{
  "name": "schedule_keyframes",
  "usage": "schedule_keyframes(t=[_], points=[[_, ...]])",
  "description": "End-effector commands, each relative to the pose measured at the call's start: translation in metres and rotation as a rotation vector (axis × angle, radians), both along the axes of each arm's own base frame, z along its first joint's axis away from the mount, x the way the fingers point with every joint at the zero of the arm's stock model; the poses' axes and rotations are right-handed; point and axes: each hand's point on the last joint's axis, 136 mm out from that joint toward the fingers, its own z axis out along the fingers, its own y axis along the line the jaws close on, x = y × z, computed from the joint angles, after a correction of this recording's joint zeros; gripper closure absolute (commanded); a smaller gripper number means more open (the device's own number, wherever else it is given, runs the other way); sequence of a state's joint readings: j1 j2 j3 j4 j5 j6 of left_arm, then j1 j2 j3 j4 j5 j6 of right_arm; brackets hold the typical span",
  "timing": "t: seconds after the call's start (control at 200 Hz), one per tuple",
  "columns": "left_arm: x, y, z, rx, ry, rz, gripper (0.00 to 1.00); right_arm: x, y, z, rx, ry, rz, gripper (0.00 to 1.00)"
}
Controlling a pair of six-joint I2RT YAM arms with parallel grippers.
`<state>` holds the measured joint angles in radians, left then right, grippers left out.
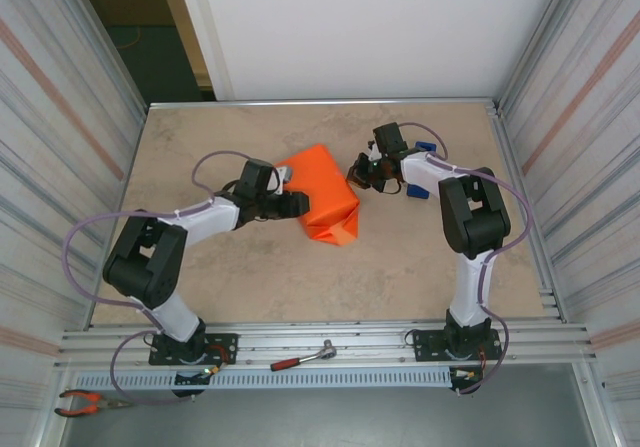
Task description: Wrap the gift box in paper
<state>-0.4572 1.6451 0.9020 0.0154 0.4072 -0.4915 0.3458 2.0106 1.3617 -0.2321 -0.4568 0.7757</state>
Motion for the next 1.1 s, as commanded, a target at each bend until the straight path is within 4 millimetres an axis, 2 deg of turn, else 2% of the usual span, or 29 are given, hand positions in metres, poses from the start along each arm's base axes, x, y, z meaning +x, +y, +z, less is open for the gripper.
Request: schedule_keyframes(t=[0.0, 0.11, 0.2, 0.326, 0.406, 0.561, 0.706, 0.817, 0.922, 1.097], points=[[0.019, 0.014, 0.035, -0.021, -0.084, 0.045, 0.43, -0.01, -0.013, 0.016, 0.022, -0.019, -0.003, 1.0], [0.028, 0.028, 0.052, -0.023, -0.119, 0.074, 0.38, -0.016, -0.043, 0.038, 0.017, -0.077, -0.07, 1.0], [0.028, 0.029, 0.063, -0.024, -0.139, 0.068, 0.36, -0.031, -0.051, 0.055, 0.007, -0.118, -0.077, 1.0], [0.019, 0.026, 0.069, -0.055, -0.135, 0.07, 0.36, -0.062, -0.038, 0.068, -0.004, -0.159, -0.031, 1.0], [0.007, 0.017, 0.073, -0.089, -0.123, 0.053, 0.45, -0.086, -0.019, 0.07, -0.019, -0.181, 0.024, 1.0], [-0.016, -0.012, 0.077, -0.145, -0.116, -0.008, 0.67, -0.132, 0.023, 0.054, -0.02, -0.175, 0.123, 1.0], [-0.024, -0.038, 0.074, -0.172, -0.109, -0.054, 0.69, -0.16, 0.052, 0.032, -0.035, -0.16, 0.174, 1.0], [-0.02, -0.044, 0.059, -0.167, -0.075, -0.054, 0.7, -0.168, 0.062, 0.015, -0.053, -0.145, 0.185, 1.0], [-0.014, -0.044, 0.043, -0.139, -0.058, -0.048, 0.7, -0.167, 0.067, 0.002, -0.045, -0.13, 0.173, 1.0], [-0.01, -0.044, 0.032, -0.11, -0.052, -0.05, 0.7, -0.165, 0.076, -0.012, -0.039, -0.117, 0.172, 1.0]])
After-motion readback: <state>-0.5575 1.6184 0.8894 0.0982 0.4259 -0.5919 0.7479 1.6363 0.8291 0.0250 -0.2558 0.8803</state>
